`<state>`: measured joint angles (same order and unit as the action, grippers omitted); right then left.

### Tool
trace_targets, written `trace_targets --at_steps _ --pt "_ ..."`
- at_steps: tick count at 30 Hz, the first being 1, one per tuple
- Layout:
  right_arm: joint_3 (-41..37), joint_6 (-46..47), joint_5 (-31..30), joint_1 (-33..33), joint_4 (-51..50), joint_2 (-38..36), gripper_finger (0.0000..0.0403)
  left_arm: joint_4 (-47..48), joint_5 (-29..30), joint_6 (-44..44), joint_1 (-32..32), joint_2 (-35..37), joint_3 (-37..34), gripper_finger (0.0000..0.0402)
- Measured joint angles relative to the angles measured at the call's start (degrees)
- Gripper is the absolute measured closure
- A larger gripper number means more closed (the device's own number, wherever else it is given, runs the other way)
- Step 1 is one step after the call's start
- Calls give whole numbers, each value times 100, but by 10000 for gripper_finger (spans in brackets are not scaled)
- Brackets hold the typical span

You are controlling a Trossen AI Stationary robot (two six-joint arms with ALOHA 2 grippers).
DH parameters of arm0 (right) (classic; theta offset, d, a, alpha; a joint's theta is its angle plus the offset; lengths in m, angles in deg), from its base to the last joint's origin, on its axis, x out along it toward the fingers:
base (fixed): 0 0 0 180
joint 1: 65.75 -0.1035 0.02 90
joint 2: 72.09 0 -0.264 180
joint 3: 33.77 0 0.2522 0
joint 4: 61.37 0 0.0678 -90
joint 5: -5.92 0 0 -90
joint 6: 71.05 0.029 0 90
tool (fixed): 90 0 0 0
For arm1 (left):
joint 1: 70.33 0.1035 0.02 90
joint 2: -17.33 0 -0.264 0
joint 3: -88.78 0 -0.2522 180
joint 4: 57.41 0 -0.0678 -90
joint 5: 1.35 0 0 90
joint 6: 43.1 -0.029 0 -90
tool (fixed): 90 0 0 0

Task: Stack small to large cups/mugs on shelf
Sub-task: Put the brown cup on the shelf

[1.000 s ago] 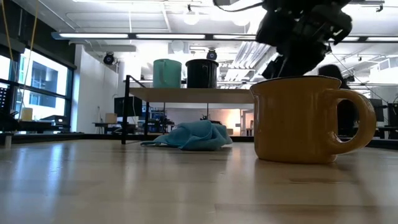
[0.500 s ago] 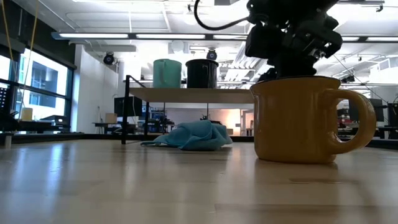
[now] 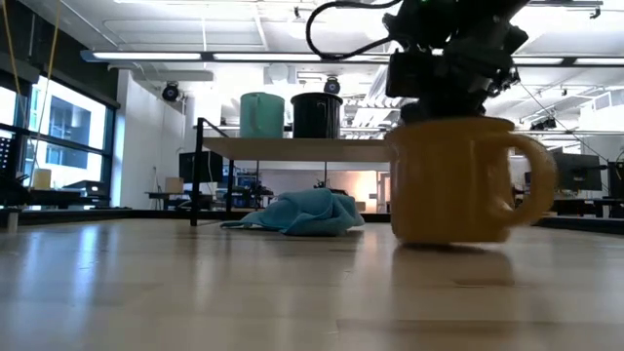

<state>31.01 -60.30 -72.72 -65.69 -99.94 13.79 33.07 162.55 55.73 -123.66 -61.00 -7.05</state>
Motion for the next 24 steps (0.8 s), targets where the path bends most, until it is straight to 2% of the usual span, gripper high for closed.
trace_targets --at_steps 8,13,18,24 --pt "0 598 -177 155 -62 -536 400 20 0 -92 -3 0 0 339" --pt "26 1014 -277 302 -554 -943 401 107 5 -100 -4 0 0 339" --pt "688 961 -591 492 -1656 -1107 402 247 8 -104 8 0 0 339" --pt "1990 758 -797 878 -2720 -1118 402 352 24 -105 8 0 0 339"
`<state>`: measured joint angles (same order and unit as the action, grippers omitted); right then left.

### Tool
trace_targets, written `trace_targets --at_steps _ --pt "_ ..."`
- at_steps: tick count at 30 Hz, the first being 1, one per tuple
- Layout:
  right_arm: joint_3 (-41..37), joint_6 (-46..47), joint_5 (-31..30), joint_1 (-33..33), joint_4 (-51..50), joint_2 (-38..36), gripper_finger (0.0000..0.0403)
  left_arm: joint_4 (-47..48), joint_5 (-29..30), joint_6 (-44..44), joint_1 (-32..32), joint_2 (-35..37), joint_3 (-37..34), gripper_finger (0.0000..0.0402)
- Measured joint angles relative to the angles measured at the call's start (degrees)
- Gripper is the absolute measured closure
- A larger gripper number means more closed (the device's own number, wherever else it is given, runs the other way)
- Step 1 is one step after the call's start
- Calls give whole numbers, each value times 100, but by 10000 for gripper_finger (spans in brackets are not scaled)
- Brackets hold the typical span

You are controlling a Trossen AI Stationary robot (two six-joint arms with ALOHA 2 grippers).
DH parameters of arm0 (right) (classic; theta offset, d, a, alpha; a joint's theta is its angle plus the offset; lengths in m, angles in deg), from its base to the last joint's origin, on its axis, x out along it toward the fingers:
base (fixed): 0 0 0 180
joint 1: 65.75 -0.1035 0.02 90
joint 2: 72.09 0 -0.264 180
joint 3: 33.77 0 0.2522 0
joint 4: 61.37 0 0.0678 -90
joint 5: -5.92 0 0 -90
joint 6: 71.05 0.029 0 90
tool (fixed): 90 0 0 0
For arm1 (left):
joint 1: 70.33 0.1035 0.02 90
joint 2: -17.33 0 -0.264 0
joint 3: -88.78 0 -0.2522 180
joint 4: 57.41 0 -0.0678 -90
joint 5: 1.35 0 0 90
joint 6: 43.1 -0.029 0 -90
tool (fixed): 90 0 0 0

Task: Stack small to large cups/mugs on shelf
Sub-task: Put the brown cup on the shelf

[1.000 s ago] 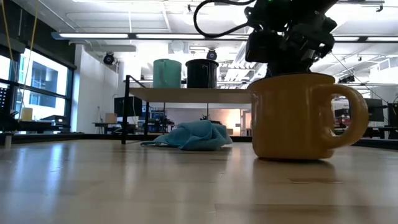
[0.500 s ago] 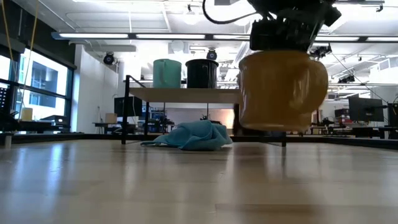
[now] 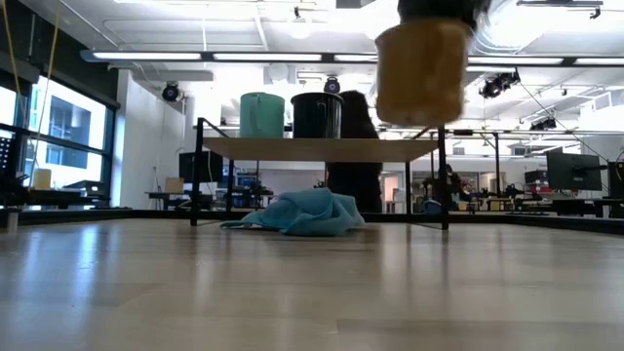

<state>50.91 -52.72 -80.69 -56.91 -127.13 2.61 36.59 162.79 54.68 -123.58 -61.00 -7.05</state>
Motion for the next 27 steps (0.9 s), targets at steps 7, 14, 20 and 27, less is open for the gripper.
trace_targets --at_steps 7,14,20,27 --pt "1418 -184 -318 500 -1131 110 402 82 -2 0 -2 0 0 339" --pt "2618 -545 -439 875 -1738 683 403 228 0 2 -2 2 0 339" --pt "3468 -887 -431 1162 -2194 1305 403 230 -10 2 -2 2 0 339" --pt "3886 -1257 -405 1544 -2319 1699 403 231 -19 2 -2 1 0 339"
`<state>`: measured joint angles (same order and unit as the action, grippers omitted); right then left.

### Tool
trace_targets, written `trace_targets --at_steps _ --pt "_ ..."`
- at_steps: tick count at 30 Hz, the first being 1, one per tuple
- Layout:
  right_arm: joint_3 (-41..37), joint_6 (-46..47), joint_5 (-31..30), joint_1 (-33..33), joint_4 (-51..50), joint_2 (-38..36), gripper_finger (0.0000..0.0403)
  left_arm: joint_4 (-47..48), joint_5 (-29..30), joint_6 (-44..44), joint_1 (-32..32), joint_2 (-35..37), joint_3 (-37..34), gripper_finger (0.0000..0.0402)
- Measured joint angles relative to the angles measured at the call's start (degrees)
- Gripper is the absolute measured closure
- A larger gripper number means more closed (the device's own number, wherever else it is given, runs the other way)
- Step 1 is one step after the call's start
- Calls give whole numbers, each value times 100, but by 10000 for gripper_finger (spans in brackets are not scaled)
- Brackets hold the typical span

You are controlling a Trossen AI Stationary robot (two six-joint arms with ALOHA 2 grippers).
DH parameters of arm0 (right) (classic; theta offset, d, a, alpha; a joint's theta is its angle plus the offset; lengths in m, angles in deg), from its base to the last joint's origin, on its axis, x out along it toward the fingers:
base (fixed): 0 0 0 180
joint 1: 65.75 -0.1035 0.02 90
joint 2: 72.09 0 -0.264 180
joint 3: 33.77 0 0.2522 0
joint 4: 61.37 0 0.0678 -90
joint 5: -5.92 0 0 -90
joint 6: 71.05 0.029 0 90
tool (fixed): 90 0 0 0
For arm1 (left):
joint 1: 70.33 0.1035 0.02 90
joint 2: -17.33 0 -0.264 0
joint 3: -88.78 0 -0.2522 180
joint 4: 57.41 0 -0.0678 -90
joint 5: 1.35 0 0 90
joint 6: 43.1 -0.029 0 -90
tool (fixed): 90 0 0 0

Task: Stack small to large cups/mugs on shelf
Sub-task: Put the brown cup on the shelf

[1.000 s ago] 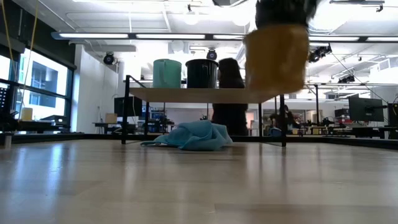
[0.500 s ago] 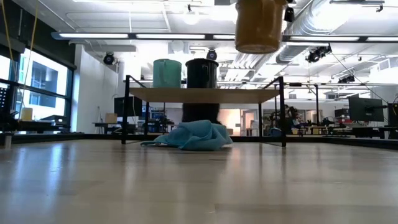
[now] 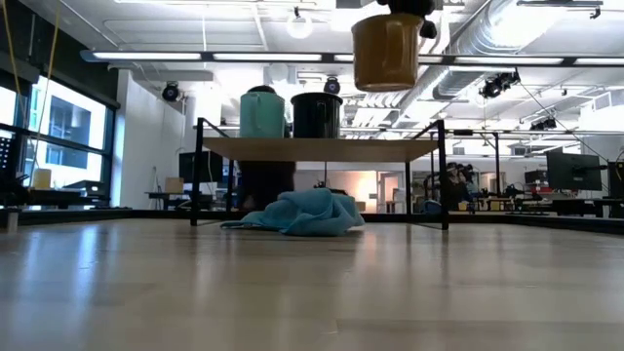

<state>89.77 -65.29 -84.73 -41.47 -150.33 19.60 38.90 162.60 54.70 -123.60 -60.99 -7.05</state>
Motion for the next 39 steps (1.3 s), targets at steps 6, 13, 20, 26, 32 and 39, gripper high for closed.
trace_targets --at_steps 6,13,20,26,32,39 --pt "11 -262 227 472 -23 186 403 43 -2 -39 0 1 0 339" --pt "8 -481 508 893 228 262 403 62 -2 -46 -2 1 0 339" --pt "8 -652 619 1173 386 280 403 58 -2 -44 0 1 0 339" --pt "6 -777 798 1372 438 437 403 43 -2 19 0 1 0 339" --pt "-2 -984 939 1525 435 695 403 -33 -4 24 -1 1 0 339" --pt "-2 -1169 1036 1726 469 878 403 -67 -6 56 0 1 0 339"
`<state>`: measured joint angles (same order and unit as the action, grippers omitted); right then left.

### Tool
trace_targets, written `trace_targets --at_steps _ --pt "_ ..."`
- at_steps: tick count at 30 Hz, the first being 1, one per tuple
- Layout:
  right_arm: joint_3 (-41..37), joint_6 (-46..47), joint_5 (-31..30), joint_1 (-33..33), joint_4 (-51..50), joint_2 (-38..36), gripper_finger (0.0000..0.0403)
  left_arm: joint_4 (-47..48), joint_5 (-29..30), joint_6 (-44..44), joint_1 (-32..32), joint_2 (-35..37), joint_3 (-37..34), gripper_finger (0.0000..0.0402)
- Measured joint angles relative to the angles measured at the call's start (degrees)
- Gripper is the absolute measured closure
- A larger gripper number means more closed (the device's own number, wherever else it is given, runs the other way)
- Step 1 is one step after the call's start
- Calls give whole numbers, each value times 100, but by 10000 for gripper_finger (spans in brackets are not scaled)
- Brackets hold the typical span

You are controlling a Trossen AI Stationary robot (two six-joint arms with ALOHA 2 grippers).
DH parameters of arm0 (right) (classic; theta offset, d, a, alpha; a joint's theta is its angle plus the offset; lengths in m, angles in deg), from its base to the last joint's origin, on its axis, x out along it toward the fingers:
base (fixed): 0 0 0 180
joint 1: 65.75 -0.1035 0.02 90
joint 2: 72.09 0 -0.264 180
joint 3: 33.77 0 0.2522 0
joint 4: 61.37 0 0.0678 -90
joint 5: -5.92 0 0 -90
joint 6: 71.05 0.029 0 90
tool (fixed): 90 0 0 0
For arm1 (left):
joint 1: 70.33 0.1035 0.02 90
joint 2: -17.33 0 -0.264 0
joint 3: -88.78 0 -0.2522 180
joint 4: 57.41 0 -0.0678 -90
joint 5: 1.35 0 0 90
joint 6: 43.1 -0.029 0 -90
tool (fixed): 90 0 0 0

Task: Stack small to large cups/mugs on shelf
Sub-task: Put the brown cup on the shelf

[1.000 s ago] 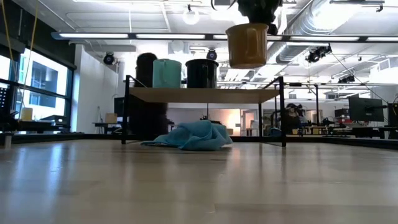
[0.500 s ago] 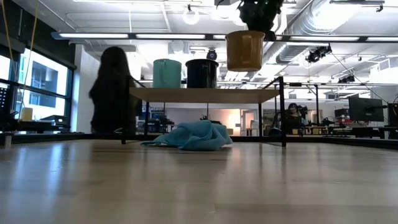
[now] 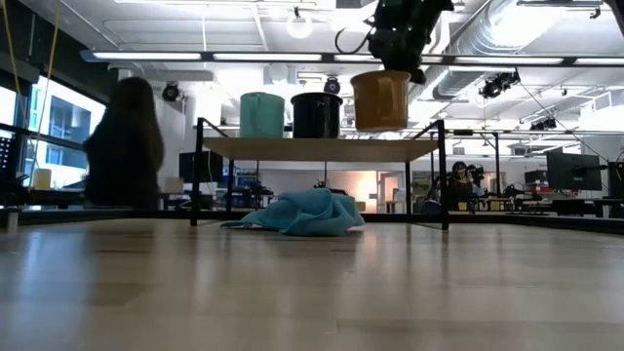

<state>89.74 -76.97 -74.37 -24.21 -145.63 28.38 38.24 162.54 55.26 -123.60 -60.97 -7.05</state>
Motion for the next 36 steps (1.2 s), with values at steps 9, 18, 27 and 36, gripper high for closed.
trace_targets --at_steps 9,18,27,36 --pt "0 -160 128 234 121 108 403 23 -1 -1 0 0 0 339" --pt "0 -292 344 317 172 267 403 39 5 3 0 0 0 339" --pt "0 -464 395 347 171 449 403 66 8 97 0 0 0 339" --pt "0 -553 449 352 169 520 403 86 25 104 2 0 0 339"
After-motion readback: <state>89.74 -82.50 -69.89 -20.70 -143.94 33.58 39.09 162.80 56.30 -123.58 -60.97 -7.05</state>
